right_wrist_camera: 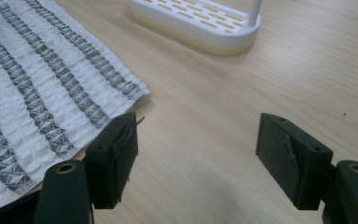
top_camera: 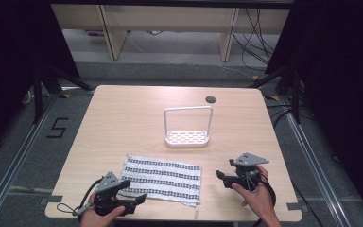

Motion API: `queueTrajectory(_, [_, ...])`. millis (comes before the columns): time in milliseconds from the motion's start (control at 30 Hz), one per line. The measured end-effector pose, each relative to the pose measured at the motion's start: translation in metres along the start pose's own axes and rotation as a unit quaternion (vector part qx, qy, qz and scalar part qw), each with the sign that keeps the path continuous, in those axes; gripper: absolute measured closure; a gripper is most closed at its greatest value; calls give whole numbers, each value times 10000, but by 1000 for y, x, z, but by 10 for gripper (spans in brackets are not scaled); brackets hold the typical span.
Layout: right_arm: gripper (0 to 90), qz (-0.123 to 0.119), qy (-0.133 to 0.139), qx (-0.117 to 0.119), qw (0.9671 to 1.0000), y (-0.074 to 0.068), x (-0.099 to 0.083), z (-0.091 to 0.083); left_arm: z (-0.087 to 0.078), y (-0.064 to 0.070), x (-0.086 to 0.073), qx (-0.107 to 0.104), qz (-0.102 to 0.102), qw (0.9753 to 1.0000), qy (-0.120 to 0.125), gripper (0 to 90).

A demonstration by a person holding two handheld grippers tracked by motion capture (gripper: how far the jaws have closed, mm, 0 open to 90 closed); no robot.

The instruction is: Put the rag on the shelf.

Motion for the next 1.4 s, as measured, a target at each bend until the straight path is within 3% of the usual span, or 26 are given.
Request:
queueTrajectory(200, [315, -88, -36, 134, 9999, -4, 8, 8, 13, 12, 4, -173, 200, 9996, -113, 181])
queueTrajectory(367, [315, -109, -107, 185, 9997, -6, 12, 14, 29, 31, 9, -391, 385, 9980, -313, 187])
queueTrajectory(500, [317, -78, -130, 250, 9996, -7, 15, 18, 42, 45, 14, -683, 477, 9956, -432, 188])
queueTrajectory(633, [325, -183, -135, 277, 9994, -7, 19, 22, 55, 59, 16, -817, 614, 9932, -565, 195])
queueTrajectory(733, [336, -123, -182, 346, 9992, -8, 21, 25, 65, 69, 16, -888, 745, 9915, -585, 201])
queueTrajectory(800, [336, -253, -110, 325, 9991, -6, 23, 28, 69, 73, 17, -968, 780, 9900, -661, 206])
queueTrajectory(1033, [341, -238, -158, 390, 9988, -6, 28, 33, 86, 87, 17, -1037, 972, 9869, -769, 218])
queueTrajectory(1067, [341, -283, -128, 387, 9988, -5, 28, 35, 87, 87, 17, -954, 1102, 9856, -855, 219])
queueTrajectory(1167, [343, -262, -137, 367, 9989, -5, 29, 35, 94, 92, 17, -1054, 1071, 9850, -851, 227])
queueTrajectory(1233, [343, -203, -179, 393, 9989, -6, 29, 35, 97, 94, 16, -992, 1198, 9834, -937, 233])
queueTrajectory(1267, [345, -205, -189, 395, 9988, -6, 29, 35, 99, 97, 16, -1081, 1098, 9842, -869, 242])
queueTrajectory(1300, [346, -271, -174, 391, 9987, -6, 29, 37, 100, 97, 16, -1032, 1218, 9827, -937, 248])
queueTrajectory(1400, [352, -192, -271, 466, 9984, -8, 31, 39, 104, 99, 15, -1053, 1230, 9822, -953, 258])
Point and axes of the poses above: each handheld gripper's, and its own axes: z roughly forward along the jaws, x roughly out of its top, y roughly to its right, the point moved 2 cm from there along z, roughly forward along the jaws, and after that the axes turned 6 degrees about -z, right-handed, at the moved point
